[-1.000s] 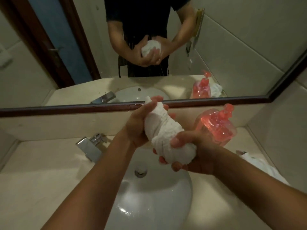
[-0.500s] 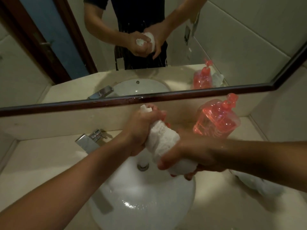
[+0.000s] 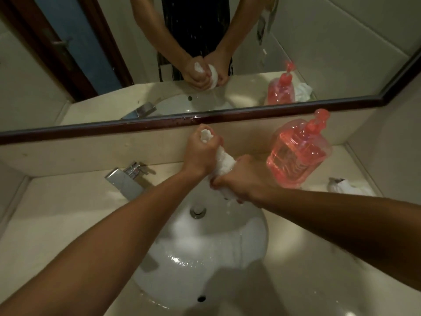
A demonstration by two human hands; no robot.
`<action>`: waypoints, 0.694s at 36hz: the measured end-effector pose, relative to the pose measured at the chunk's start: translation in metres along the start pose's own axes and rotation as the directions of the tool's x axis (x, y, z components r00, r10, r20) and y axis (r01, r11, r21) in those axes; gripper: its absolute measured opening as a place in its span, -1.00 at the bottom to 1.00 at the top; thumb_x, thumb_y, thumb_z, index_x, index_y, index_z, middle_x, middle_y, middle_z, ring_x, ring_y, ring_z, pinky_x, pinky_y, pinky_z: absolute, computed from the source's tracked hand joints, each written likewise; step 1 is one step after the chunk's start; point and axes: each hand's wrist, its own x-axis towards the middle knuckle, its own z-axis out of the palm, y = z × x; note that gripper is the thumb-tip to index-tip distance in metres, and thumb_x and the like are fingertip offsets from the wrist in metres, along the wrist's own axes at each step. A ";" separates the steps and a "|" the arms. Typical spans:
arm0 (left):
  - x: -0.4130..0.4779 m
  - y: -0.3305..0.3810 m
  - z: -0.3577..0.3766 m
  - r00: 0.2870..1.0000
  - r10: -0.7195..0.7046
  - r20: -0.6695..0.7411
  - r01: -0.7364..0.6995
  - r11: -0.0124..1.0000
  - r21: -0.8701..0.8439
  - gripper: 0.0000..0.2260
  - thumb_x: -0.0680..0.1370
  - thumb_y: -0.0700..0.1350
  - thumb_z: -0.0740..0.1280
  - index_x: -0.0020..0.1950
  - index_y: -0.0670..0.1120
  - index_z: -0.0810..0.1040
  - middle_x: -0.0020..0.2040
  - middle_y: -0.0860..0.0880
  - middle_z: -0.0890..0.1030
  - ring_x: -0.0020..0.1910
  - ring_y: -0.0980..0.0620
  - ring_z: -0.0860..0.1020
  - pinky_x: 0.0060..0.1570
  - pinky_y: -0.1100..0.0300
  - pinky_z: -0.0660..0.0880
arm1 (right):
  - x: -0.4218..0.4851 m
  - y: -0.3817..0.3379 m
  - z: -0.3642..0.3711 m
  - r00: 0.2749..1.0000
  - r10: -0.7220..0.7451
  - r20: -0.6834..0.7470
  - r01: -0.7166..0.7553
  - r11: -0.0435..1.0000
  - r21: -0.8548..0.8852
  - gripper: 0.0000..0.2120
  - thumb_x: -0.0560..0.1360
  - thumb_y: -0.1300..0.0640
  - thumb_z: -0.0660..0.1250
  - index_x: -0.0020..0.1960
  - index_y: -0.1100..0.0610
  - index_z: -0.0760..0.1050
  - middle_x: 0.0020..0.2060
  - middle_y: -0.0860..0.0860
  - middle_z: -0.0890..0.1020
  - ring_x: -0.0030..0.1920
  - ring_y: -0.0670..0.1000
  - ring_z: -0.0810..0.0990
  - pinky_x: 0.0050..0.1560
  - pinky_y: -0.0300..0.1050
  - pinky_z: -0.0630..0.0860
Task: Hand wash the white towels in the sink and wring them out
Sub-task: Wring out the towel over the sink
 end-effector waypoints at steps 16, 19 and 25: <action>-0.013 0.025 0.025 0.998 -0.059 0.032 0.063 0.987 -0.146 -0.88 0.41 -0.08 0.48 -0.12 -0.04 0.58 -0.11 -0.16 0.65 -0.13 -0.14 0.64 -0.02 -0.15 0.65 | -0.023 0.001 -0.060 0.968 -0.031 0.251 0.000 0.992 0.123 -0.66 0.43 0.14 0.61 0.16 0.14 0.62 -0.14 0.17 0.75 -0.20 0.14 0.74 -0.37 -0.13 0.51; -0.021 0.032 0.031 0.988 -0.120 0.093 0.138 0.964 -0.225 -0.70 0.43 0.05 0.50 0.08 -0.03 0.60 0.07 -0.24 0.70 0.08 -0.27 0.69 0.13 -0.26 0.66 | -0.036 0.007 -0.082 0.975 -0.033 0.221 -0.025 0.967 0.254 -0.76 0.53 0.06 0.55 0.13 0.08 0.60 -0.04 0.20 0.75 -0.17 0.13 0.74 -0.37 -0.13 0.54; -0.032 0.041 0.057 0.935 -0.319 0.154 0.351 0.897 -0.269 -0.44 0.42 0.28 0.51 0.29 0.01 0.57 0.20 -0.14 0.70 0.16 -0.18 0.69 0.23 -0.23 0.62 | -0.055 0.030 -0.111 0.999 0.031 0.020 -0.037 0.860 0.509 -0.73 0.60 -0.16 0.42 0.17 -0.01 0.59 0.11 0.17 0.71 -0.07 0.23 0.72 -0.43 -0.18 0.46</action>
